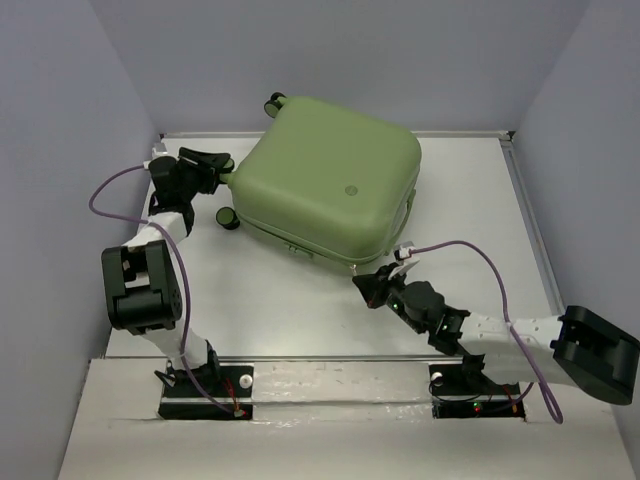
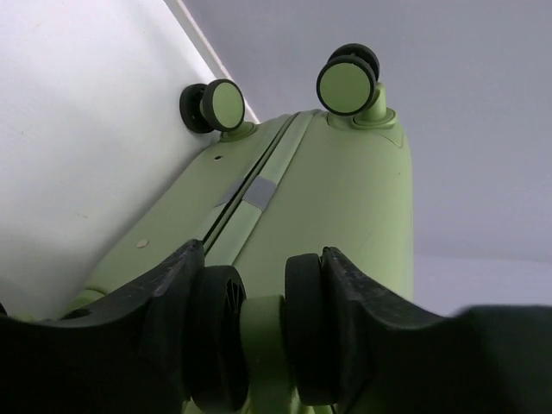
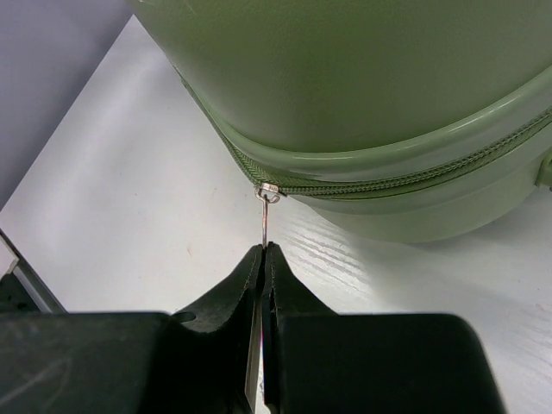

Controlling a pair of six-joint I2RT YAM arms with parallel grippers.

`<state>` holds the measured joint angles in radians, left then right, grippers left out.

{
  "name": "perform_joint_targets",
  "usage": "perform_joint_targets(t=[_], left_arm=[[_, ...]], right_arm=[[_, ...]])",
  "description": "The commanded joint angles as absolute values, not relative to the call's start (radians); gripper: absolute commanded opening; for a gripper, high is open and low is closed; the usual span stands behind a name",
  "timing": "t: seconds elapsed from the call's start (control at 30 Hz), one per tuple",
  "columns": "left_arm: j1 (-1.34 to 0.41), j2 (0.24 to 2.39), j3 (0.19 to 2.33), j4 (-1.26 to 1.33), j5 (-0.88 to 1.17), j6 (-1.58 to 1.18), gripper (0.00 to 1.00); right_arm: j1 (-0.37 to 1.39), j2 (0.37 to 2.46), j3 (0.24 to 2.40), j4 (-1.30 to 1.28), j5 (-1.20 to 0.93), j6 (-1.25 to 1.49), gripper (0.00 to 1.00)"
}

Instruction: Pack the luggage

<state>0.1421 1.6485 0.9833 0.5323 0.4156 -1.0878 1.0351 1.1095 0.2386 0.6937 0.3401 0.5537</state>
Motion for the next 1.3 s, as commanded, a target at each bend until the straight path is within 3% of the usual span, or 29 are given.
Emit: perform_joint_targets(t=[0.0,0.23,0.47,0.63,0.83,1.0,1.27], left_arm=[[0.140,1.635,1.014,0.660,0.474,-1.091,0.06],[0.081,1.401,0.737,0.710,0.367,-1.036,0.06],[-0.064,1.123,0.473,0.716,0.348,-1.019,0.06],[-0.051,0.936,0.501,0.490,0.351,-0.905,0.06],[-0.038,0.894,0.499,0.449,0.402,-0.925,0.06],[-0.087,0.844,0.450,0.451,0.393,-0.933,0.06],[-0.089,0.795,0.449,0.347,0.299,-0.836,0.06]], right_arm=[[1.052,1.127,0.258,0.624,0.293,0.529,0.07],[1.034,1.160,0.360,0.571,0.279,0.450,0.07],[1.086,1.454,0.668,0.600,0.180,0.400,0.07],[1.280,1.649,0.873,0.552,0.182,0.299,0.07],[1.331,1.580,0.738,0.584,0.278,0.359,0.07],[1.318,1.543,0.699,0.632,0.210,0.365,0.07],[1.385,1.776,1.018,0.516,0.009,0.298,0.07]])
